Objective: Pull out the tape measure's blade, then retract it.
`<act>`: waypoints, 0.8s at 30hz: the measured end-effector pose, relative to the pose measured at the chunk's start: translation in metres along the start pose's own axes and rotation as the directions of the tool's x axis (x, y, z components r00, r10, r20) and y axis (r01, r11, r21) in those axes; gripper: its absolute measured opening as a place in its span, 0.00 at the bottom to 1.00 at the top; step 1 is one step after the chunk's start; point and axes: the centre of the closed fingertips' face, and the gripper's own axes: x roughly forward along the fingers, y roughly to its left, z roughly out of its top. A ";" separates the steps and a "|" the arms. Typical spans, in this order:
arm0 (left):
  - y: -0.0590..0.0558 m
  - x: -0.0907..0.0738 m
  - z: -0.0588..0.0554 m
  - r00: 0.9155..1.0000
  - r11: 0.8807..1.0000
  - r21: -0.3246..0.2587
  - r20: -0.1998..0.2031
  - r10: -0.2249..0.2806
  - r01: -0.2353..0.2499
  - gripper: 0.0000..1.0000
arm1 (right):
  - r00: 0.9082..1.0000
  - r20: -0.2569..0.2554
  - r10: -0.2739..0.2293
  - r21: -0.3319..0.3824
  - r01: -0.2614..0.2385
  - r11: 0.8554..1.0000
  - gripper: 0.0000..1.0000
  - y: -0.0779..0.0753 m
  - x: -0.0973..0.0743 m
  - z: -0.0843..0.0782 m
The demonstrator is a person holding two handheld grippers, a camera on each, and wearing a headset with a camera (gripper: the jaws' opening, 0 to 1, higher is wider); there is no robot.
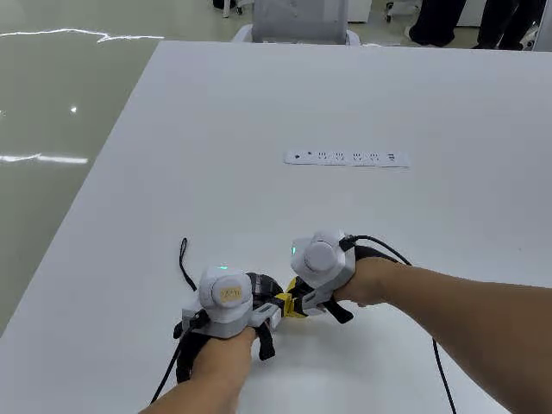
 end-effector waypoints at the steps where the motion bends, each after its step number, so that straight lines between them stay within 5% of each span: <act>1: 0.000 0.000 0.000 1.000 1.000 0.000 0.000 0.000 0.000 0.62 | 1.000 0.004 0.001 0.001 -0.001 1.000 0.14 0.000 0.000 0.000; 24: 0.000 0.000 0.000 1.000 1.000 0.000 -0.014 -0.017 0.017 0.63 | 0.998 0.056 -0.036 0.025 0.035 0.999 0.17 0.000 -0.001 0.001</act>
